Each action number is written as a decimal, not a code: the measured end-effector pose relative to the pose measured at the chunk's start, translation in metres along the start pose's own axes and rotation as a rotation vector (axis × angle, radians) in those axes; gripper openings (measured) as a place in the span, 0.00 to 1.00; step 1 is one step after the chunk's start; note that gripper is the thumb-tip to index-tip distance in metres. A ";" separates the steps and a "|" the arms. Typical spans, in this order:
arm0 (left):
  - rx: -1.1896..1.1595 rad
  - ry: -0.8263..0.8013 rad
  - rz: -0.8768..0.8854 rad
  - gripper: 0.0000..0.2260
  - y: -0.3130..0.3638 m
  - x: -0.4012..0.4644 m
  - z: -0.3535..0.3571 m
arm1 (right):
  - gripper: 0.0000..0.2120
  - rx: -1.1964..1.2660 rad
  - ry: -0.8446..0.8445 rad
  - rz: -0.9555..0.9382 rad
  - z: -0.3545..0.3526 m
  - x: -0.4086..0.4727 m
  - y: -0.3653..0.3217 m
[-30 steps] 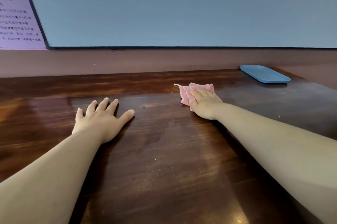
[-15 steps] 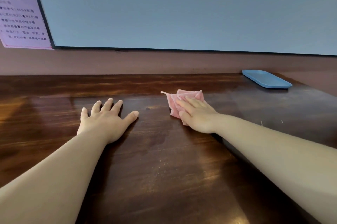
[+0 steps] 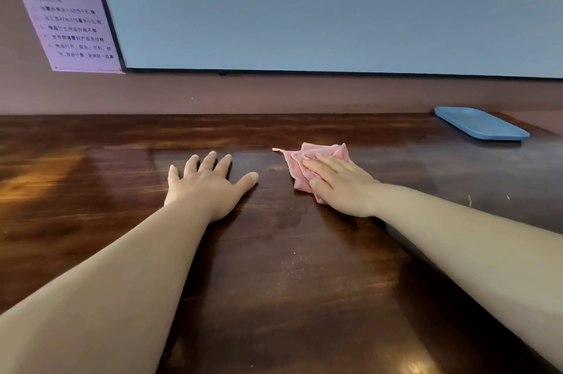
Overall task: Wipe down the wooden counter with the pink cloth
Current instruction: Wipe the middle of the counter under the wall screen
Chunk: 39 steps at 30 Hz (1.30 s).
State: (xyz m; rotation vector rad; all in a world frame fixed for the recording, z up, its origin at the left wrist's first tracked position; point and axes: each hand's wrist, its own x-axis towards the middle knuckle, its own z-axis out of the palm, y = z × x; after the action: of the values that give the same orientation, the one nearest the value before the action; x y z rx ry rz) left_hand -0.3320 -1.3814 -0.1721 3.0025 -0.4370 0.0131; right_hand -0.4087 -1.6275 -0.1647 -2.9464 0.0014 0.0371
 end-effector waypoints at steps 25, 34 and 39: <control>-0.033 0.019 -0.013 0.31 -0.001 0.007 0.005 | 0.27 -0.063 -0.049 -0.064 0.006 0.034 -0.043; 0.009 0.026 0.043 0.30 -0.001 0.002 0.004 | 0.26 -0.057 -0.102 -0.156 0.010 0.022 -0.068; -0.111 0.068 0.028 0.31 -0.001 0.004 0.002 | 0.26 -0.063 -0.035 -0.029 0.001 0.044 -0.080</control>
State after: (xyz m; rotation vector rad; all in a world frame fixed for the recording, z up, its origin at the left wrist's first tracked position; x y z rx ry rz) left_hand -0.3281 -1.3820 -0.1739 2.8775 -0.4567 0.0894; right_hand -0.3648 -1.5485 -0.1514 -3.0078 -0.0485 0.0865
